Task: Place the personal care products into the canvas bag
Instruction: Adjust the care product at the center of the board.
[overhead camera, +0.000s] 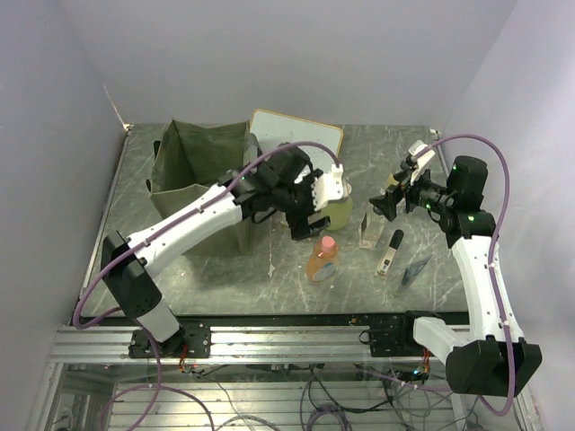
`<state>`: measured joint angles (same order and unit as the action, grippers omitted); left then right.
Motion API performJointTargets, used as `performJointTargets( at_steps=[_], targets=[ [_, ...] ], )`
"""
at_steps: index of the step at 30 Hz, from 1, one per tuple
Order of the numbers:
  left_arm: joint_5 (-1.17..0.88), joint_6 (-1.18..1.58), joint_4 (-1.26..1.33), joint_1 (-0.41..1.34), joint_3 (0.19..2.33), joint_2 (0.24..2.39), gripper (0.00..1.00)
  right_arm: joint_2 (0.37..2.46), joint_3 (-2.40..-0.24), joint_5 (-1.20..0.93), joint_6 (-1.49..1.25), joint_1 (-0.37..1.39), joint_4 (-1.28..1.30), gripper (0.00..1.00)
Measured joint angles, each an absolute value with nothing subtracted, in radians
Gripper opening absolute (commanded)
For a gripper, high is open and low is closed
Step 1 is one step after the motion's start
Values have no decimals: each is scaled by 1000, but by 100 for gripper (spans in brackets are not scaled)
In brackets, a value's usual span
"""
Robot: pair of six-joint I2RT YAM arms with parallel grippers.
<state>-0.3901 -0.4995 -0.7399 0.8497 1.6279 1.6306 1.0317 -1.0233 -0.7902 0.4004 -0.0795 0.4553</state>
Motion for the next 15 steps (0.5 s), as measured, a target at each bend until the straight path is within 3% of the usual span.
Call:
performJointTargets(
  at_steps=[15],
  targets=[
    [-368, -202, -563, 949, 1451, 1576, 91, 1033, -1013, -783, 400, -119, 453, 100]
  ],
)
